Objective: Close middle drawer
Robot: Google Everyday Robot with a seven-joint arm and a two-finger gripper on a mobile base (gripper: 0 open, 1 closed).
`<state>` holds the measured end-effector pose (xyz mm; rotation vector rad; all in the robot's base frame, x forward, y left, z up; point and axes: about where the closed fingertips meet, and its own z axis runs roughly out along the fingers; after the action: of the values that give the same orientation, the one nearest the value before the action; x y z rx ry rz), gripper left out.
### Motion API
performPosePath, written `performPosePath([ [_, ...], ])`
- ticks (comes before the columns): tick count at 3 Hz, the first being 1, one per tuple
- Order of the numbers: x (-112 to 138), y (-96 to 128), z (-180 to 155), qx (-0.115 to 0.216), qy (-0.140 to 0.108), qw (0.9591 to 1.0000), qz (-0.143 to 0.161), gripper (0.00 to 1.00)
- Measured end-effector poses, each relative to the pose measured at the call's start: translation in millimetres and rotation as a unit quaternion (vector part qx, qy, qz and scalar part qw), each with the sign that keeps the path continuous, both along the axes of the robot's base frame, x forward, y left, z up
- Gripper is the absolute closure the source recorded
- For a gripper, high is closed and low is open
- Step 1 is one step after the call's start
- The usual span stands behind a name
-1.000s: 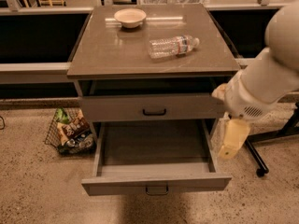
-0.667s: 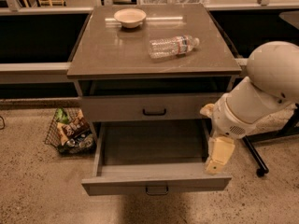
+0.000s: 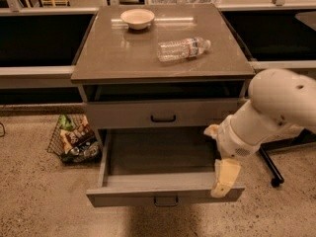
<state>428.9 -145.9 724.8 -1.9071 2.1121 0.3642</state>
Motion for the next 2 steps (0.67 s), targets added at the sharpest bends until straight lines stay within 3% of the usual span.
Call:
performPosePath([
  [2, -26, 6, -118, 0.034, 0.046, 0.9953, 0.078, 0.00],
])
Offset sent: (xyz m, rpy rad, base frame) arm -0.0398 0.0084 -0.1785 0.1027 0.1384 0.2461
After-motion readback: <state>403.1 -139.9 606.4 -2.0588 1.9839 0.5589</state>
